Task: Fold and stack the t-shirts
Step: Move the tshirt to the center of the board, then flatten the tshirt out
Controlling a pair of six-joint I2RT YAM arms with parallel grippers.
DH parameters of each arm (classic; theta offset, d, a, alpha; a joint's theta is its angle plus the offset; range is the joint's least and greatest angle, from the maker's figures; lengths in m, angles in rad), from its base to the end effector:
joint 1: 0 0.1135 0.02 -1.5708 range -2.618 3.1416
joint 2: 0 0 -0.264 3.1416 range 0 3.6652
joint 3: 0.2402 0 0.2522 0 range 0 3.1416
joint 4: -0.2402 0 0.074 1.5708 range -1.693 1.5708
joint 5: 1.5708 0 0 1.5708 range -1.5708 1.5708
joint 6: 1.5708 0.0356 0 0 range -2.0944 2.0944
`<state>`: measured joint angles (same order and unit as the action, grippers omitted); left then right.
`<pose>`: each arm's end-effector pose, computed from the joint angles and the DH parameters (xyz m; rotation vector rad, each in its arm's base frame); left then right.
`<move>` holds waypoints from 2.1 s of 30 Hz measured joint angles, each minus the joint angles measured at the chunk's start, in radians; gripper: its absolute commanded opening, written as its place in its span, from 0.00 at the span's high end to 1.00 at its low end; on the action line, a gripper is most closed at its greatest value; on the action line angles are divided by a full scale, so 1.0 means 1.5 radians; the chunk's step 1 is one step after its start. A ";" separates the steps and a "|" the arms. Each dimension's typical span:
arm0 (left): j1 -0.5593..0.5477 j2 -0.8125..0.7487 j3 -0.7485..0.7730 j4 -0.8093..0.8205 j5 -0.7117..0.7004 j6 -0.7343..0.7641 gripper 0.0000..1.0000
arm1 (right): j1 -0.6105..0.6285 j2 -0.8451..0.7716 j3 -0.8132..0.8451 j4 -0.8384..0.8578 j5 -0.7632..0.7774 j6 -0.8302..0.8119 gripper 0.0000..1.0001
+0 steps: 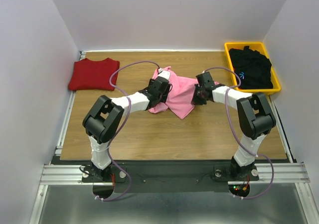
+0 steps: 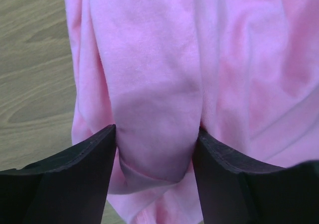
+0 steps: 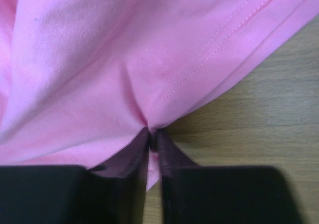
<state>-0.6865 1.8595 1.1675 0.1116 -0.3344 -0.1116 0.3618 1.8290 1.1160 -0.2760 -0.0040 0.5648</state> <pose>0.3261 -0.2521 0.1974 0.4135 2.0766 -0.1146 0.3480 0.1319 0.1623 0.2620 2.5874 0.3526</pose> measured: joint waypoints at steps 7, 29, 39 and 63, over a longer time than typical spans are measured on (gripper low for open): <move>0.000 0.007 -0.004 -0.018 -0.051 0.003 0.92 | -0.001 -0.003 -0.002 -0.004 0.052 -0.009 0.99; 0.157 -0.331 -0.117 -0.091 -0.255 0.063 0.97 | -0.223 -0.199 0.037 -0.127 0.155 -0.058 0.99; 0.155 -0.442 -0.132 -0.133 -0.203 0.026 0.97 | -0.228 -0.242 0.087 -0.176 0.157 -0.092 0.99; 0.219 -0.269 -0.121 -0.118 -0.056 -0.104 0.27 | -0.232 -0.050 0.218 -0.223 0.105 -0.134 0.30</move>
<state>-0.3576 1.4563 0.9863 -0.0658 -0.4187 -0.2676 0.0143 1.7538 1.4425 -0.6098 0.1535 0.3645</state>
